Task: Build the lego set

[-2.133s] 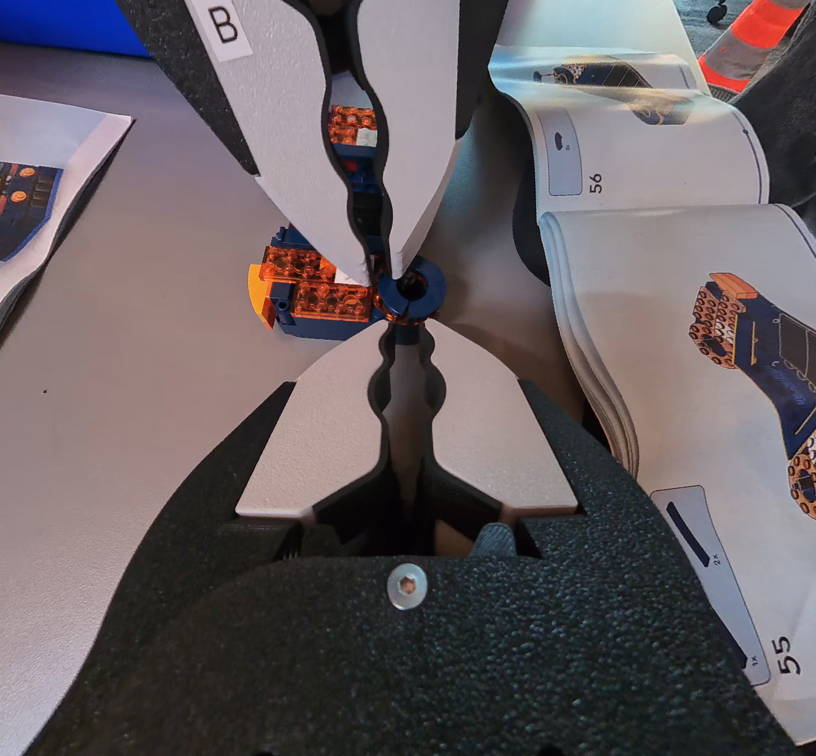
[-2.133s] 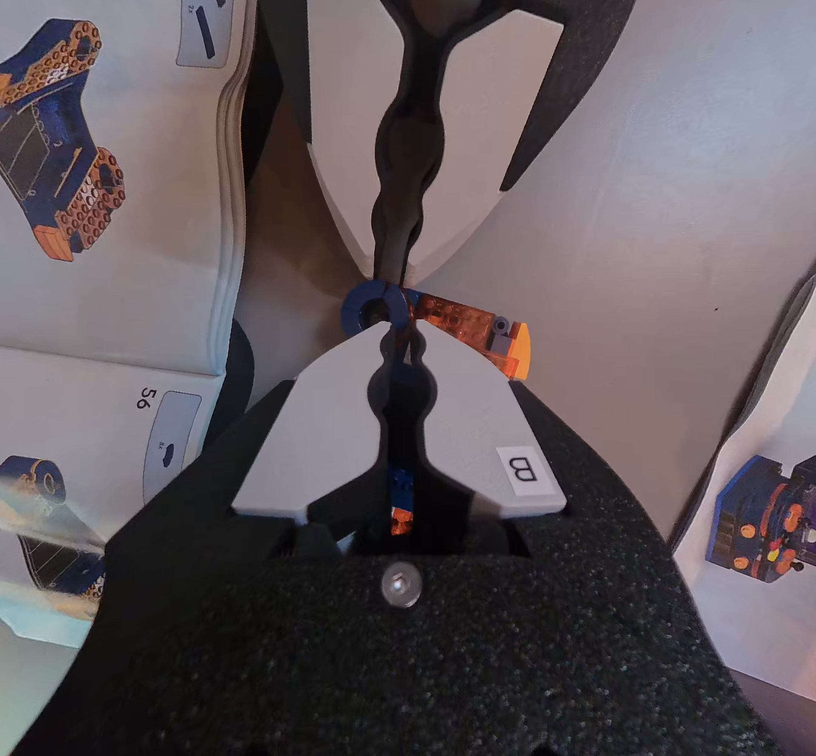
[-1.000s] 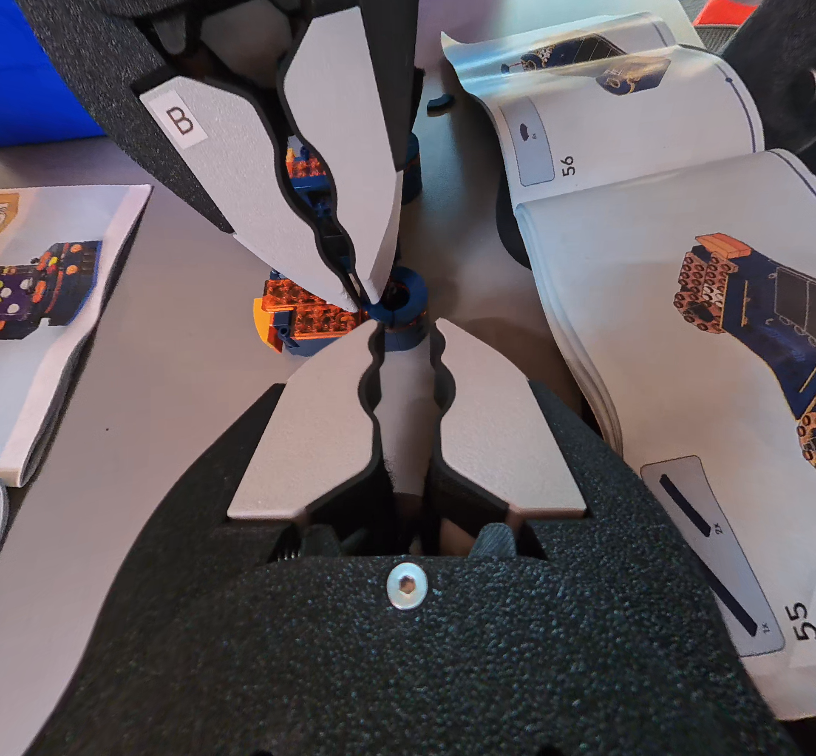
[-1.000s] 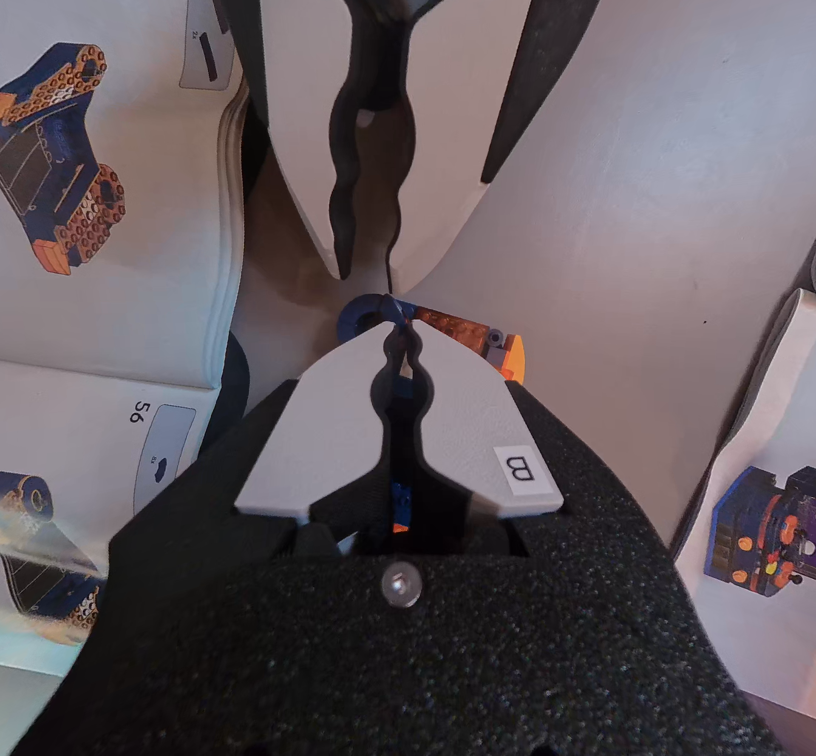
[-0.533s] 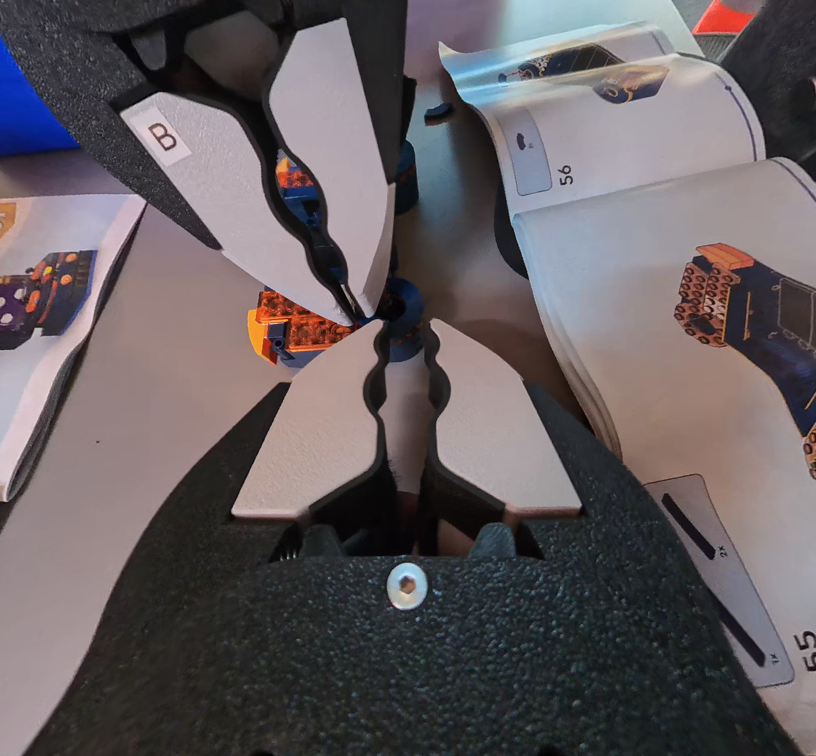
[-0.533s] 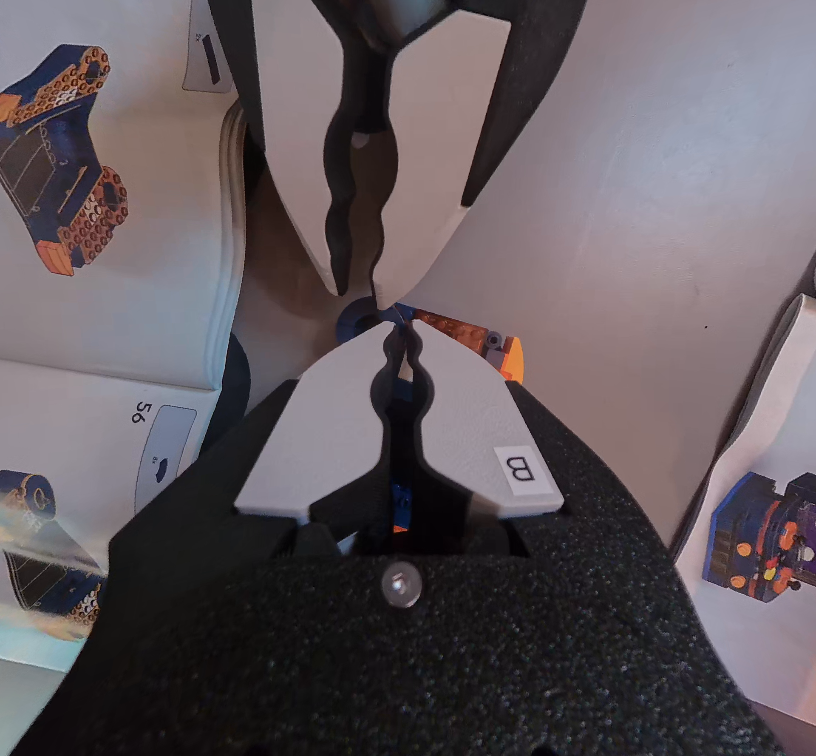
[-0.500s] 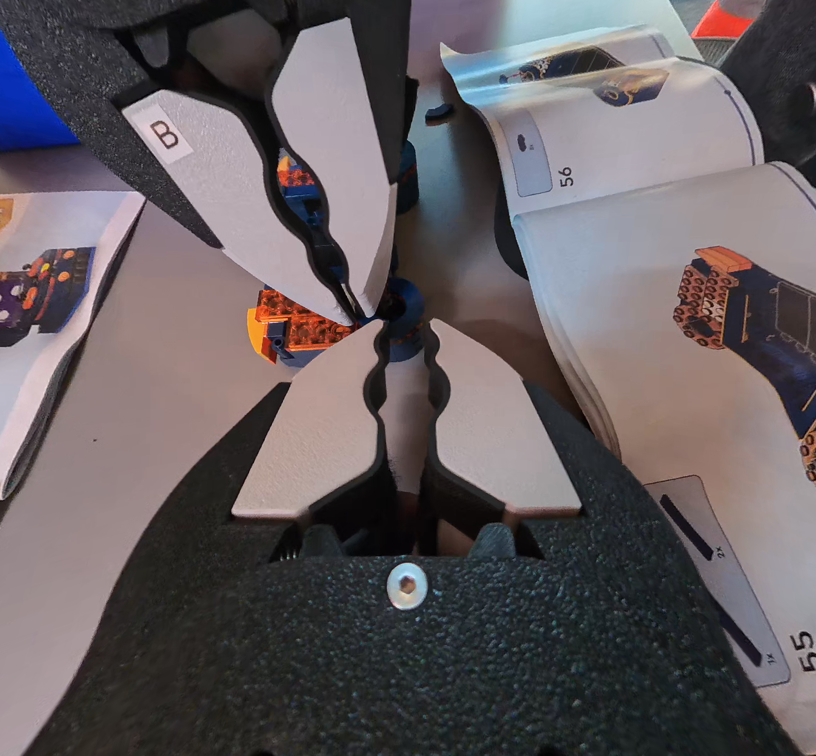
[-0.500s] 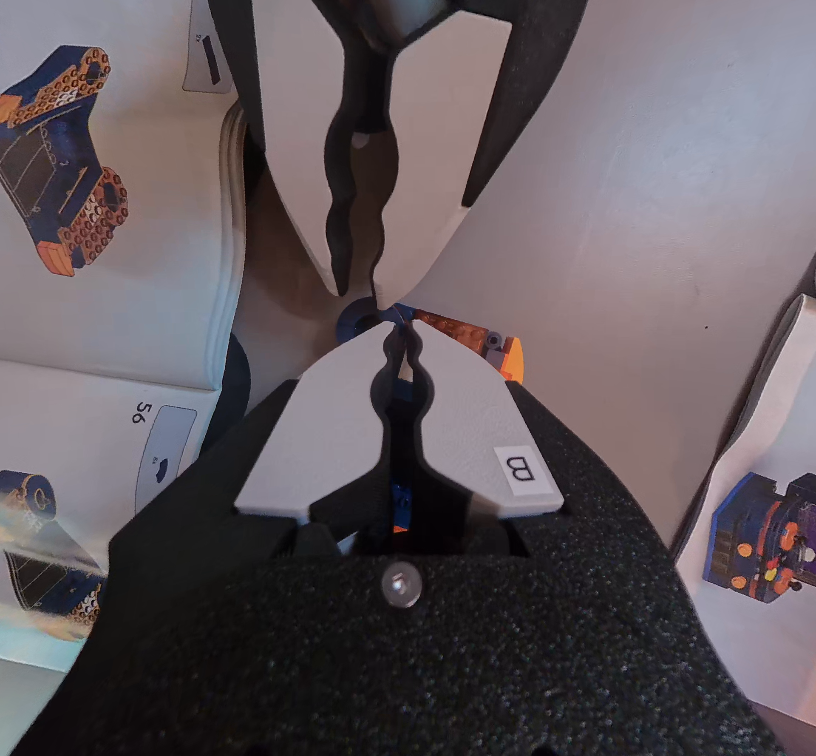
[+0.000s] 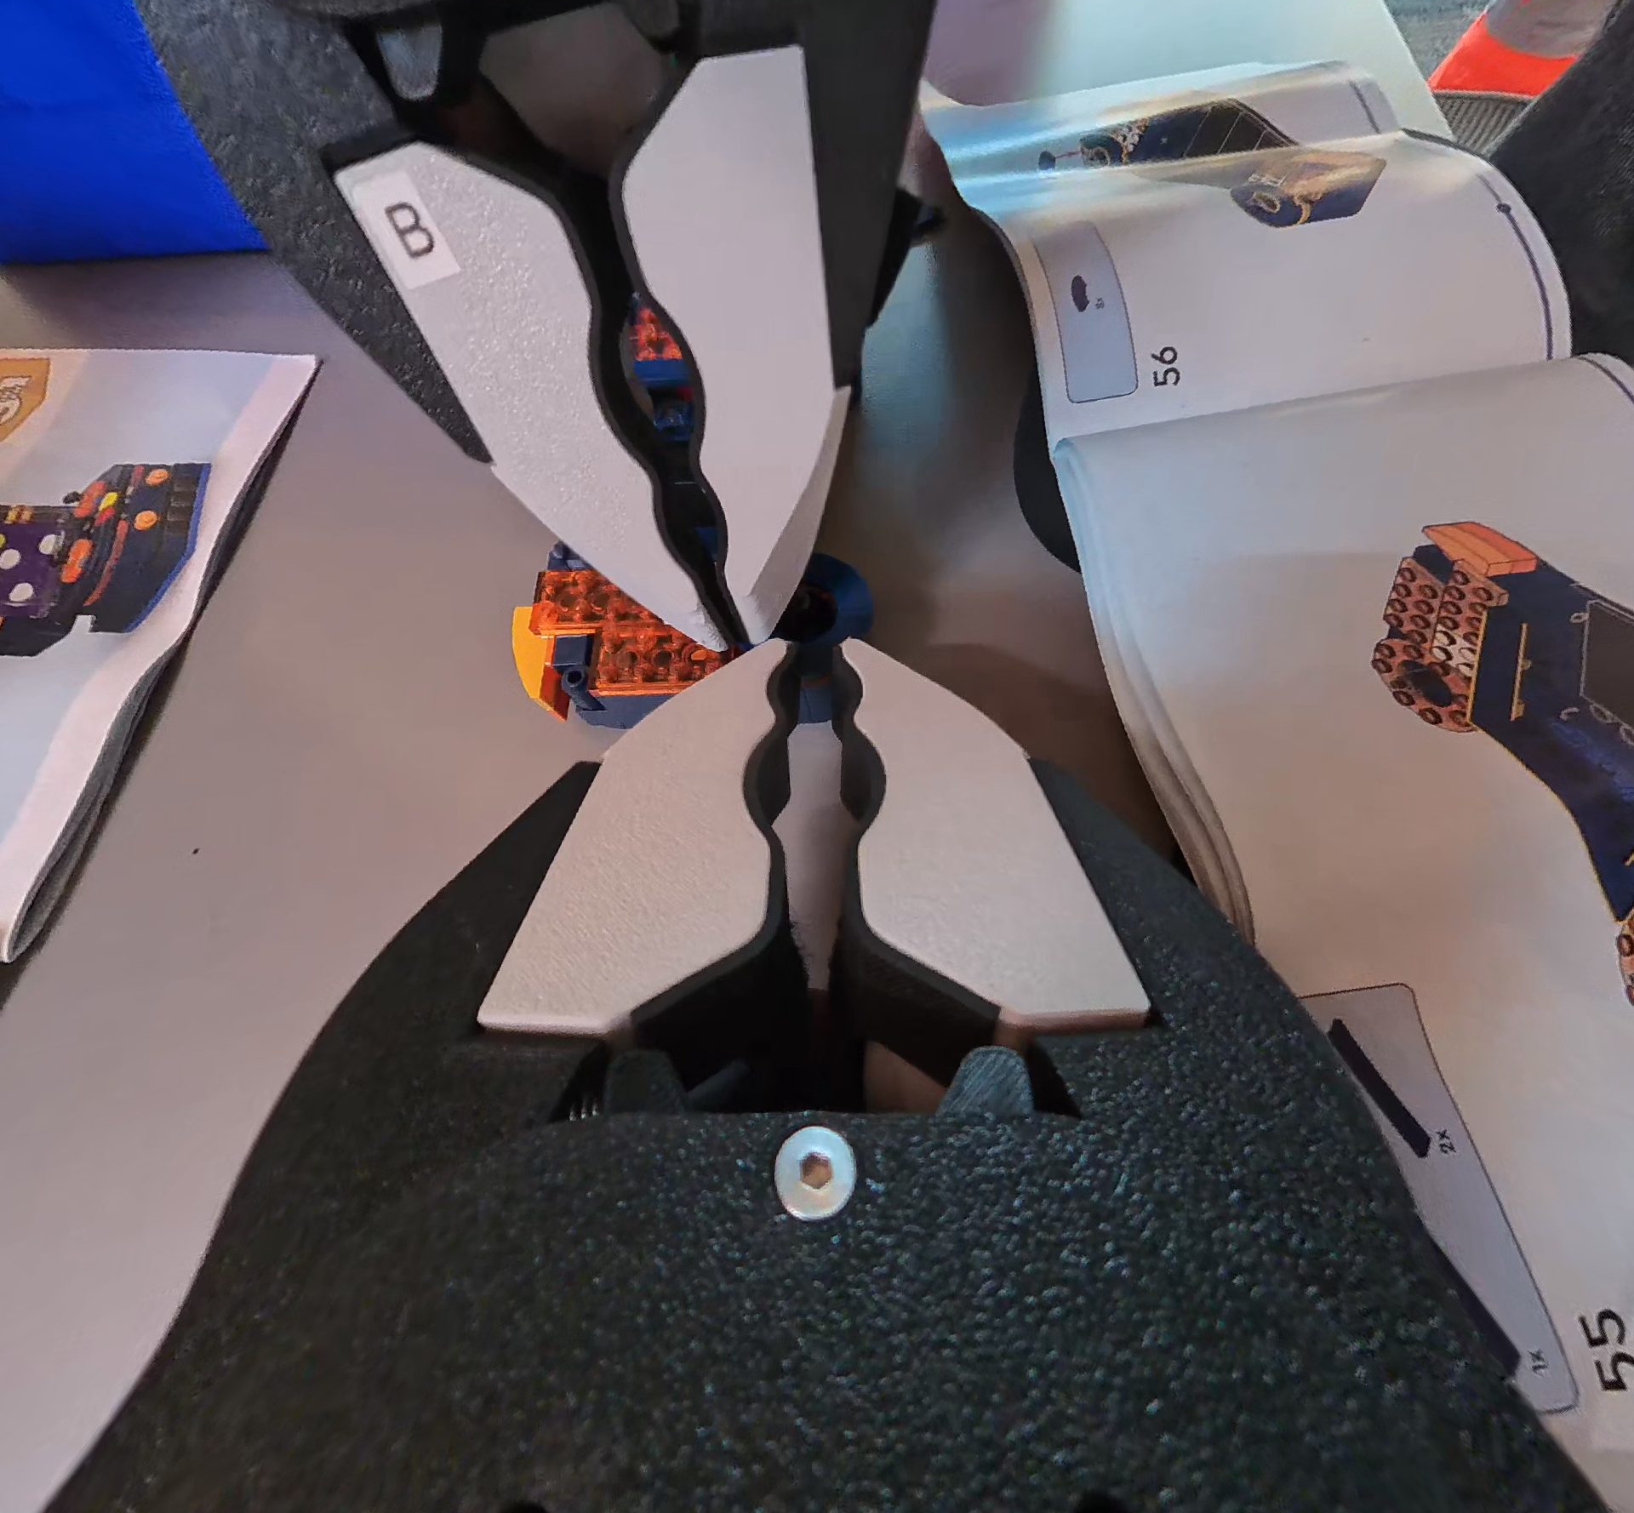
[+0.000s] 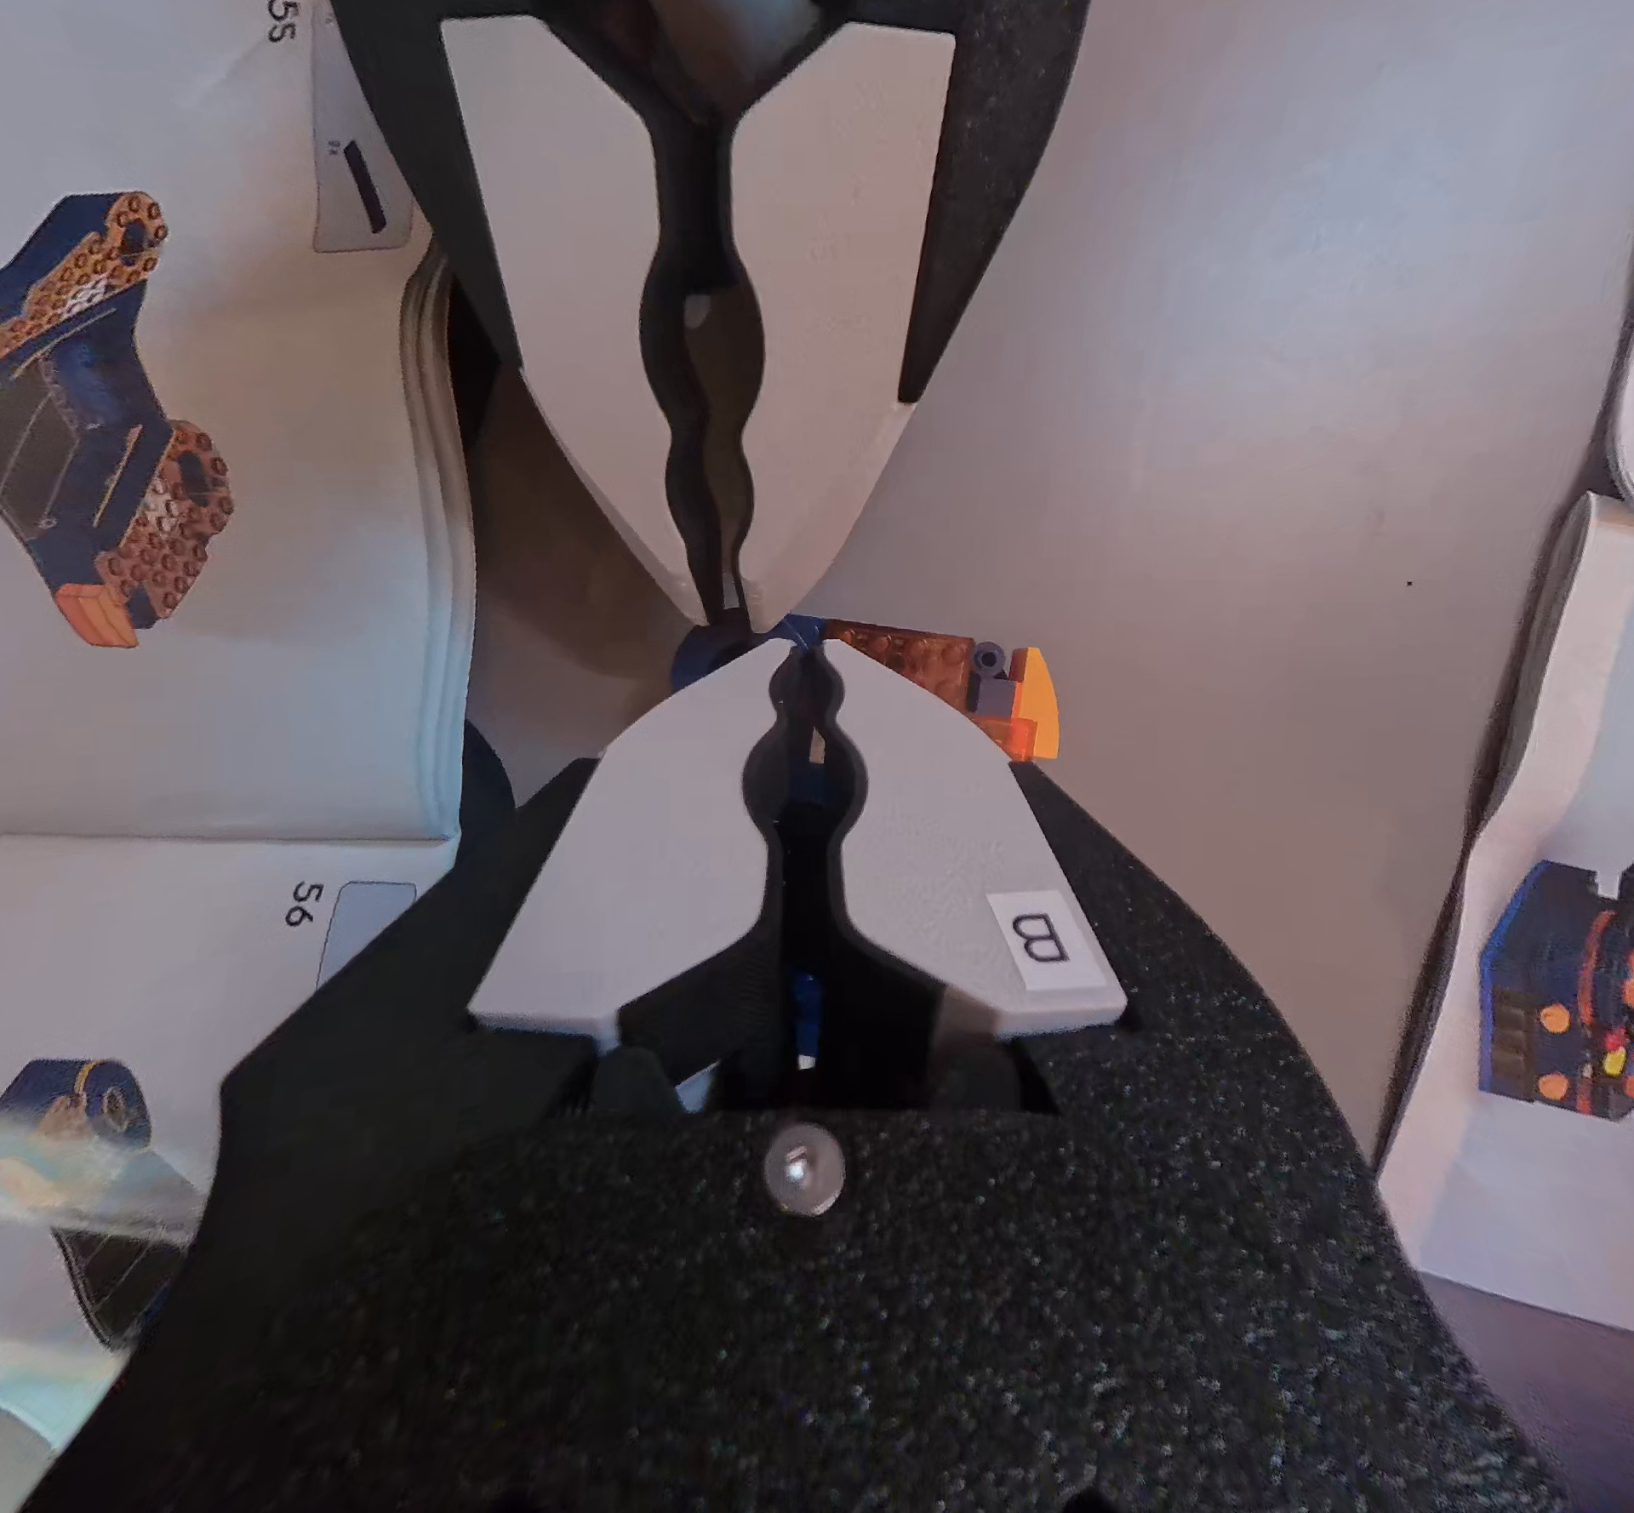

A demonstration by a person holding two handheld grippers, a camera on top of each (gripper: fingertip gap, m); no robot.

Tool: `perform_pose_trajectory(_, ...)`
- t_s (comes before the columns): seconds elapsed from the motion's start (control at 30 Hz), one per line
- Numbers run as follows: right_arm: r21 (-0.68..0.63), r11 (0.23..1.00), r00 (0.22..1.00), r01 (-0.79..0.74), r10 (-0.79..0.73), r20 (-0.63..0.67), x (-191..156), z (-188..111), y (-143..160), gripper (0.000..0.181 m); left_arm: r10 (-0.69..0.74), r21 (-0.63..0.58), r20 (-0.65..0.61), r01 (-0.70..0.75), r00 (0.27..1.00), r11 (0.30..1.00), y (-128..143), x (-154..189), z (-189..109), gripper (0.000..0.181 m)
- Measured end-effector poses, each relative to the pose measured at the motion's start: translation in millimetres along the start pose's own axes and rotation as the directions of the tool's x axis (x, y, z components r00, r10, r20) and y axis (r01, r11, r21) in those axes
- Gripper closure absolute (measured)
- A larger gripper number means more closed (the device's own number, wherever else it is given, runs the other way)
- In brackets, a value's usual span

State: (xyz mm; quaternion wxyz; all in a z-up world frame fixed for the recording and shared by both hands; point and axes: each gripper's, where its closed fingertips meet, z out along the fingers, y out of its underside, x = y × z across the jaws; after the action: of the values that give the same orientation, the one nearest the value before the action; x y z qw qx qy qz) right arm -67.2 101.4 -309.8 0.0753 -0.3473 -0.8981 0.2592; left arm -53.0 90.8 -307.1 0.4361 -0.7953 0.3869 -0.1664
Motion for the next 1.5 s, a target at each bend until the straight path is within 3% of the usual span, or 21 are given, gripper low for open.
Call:
perform_pose_trajectory(0.5,0.179,0.984,0.981,-0.026,0.059,-0.186,1,0,-1,0.181,-0.086,0.003,0.000,0.086,0.996,0.996,-1,-2,3,0.181)
perform_pose_trajectory(0.63,0.298,0.941,0.962,-0.162,0.218,-0.166,12,-15,-3,0.181,-0.087,0.004,-0.001,0.087,0.996,0.996,-1,-2,3,0.181)
perform_pose_trajectory(0.93,0.295,0.935,0.964,-0.198,0.241,-0.115,1,-1,-1,0.181,-0.090,0.005,-0.005,0.090,0.996,0.996,-1,-2,3,0.181)
perform_pose_trajectory(1.17,0.312,0.938,0.959,-0.151,0.216,-0.185,1,0,0,0.180,-0.109,0.010,-0.019,0.109,0.994,0.994,-1,-2,3,0.181)
perform_pose_trajectory(1.47,0.304,0.944,0.968,-0.127,0.185,-0.171,1,-3,1,0.181,-0.104,-0.003,-0.044,0.103,0.994,0.995,0,0,1,0.181)
perform_pose_trajectory(1.5,0.330,0.934,0.963,-0.135,0.202,-0.179,4,-9,0,0.181,-0.100,-0.014,-0.068,0.100,0.993,0.995,1,2,-3,0.173)
